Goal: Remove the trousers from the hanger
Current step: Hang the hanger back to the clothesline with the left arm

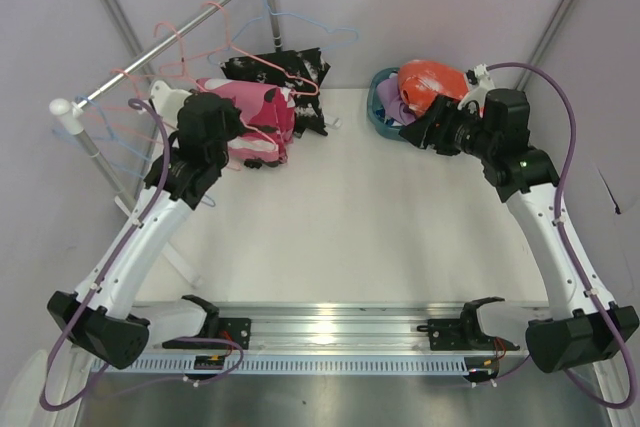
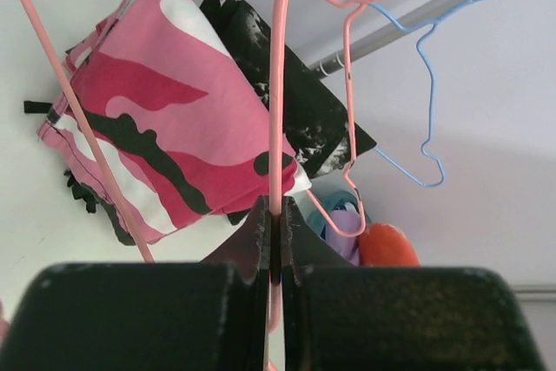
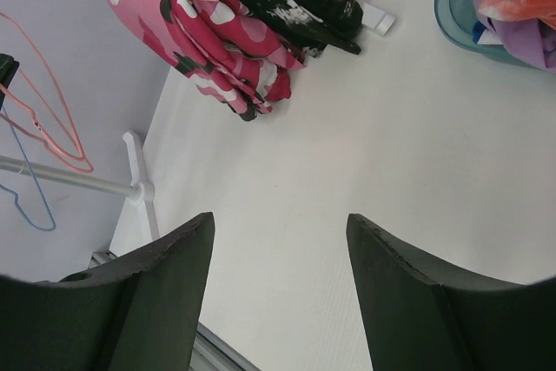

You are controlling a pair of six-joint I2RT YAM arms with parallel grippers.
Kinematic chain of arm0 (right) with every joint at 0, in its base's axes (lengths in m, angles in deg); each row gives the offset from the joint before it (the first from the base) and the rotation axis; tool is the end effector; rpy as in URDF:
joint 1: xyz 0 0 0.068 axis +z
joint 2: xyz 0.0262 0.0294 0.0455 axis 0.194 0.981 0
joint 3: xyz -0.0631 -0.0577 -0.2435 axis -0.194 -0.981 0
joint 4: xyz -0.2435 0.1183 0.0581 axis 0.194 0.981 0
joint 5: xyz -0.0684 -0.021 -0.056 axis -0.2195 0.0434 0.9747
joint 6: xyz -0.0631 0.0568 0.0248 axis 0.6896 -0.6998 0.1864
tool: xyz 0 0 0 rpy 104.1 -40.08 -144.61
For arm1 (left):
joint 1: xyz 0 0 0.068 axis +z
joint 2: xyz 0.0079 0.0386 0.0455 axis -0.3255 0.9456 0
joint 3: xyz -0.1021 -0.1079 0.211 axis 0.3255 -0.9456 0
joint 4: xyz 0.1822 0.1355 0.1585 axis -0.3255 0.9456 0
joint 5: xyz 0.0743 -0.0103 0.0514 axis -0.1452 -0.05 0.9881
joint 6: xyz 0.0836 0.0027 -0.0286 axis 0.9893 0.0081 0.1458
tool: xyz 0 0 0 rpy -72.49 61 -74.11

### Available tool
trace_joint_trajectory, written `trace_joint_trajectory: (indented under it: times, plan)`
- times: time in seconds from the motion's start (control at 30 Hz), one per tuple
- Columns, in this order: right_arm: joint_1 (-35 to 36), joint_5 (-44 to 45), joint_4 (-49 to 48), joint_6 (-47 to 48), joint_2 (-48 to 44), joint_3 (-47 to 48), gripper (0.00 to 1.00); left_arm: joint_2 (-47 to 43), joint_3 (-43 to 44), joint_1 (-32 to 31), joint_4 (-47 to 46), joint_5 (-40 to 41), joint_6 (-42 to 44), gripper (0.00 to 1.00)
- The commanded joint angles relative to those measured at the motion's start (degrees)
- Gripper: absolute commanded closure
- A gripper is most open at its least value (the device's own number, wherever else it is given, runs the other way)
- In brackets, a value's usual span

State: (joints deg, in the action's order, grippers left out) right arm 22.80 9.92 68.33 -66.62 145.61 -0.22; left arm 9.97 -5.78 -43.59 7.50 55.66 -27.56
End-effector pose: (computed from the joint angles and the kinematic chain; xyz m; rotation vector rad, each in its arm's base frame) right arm 0.2970 0.0933 0.3892 -0.0543 1.9969 0.8158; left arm 0.3020 -0.0858 0.4039 -0.9362 1.5281 -0.4499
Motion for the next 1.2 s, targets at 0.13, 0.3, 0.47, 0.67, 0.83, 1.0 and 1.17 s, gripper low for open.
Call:
trace_joint_trajectory:
  times: [0.13, 0.3, 0.47, 0.67, 0.83, 1.0, 1.17]
  plan:
    - [-0.19, -1.85, -3.87, -0.96, 0.57, -0.36, 0.32, 1.43, 3.90, 4.38, 0.46, -0.60, 0.48, 1.00]
    - [-0.19, -1.76, -6.15, -0.95, 0.56, -2.11, 0.29, 1.60, 4.25, 5.70, 3.00, -0.60, -1.20, 1.00]
    - [-0.19, -2.11, -6.60, -1.40, 0.48, -2.99, 0.29, 2.04, 4.35, 5.88, 5.29, -0.87, -2.08, 1.00]
    - [-0.19, -1.76, -6.69, 0.54, -0.84, -3.69, 0.25, -0.85, 1.36, 6.06, 4.15, -2.27, -3.22, 0.82]
    - [-0.19, -2.02, -7.47, 0.89, -1.10, -4.57, 0.22, -2.88, 1.53, 5.97, 4.68, -2.71, -1.73, 0.59]
    - [-0.19, -6.68, -12.04, 0.72, -0.40, -6.41, 0.17, -5.95, 1.71, 5.97, 3.97, -7.89, 0.64, 0.35]
    - [-0.19, -9.75, -19.58, 0.89, 1.09, -7.12, 0.16, -8.50, 3.20, 5.88, 3.97, -12.98, 6.70, 0.30]
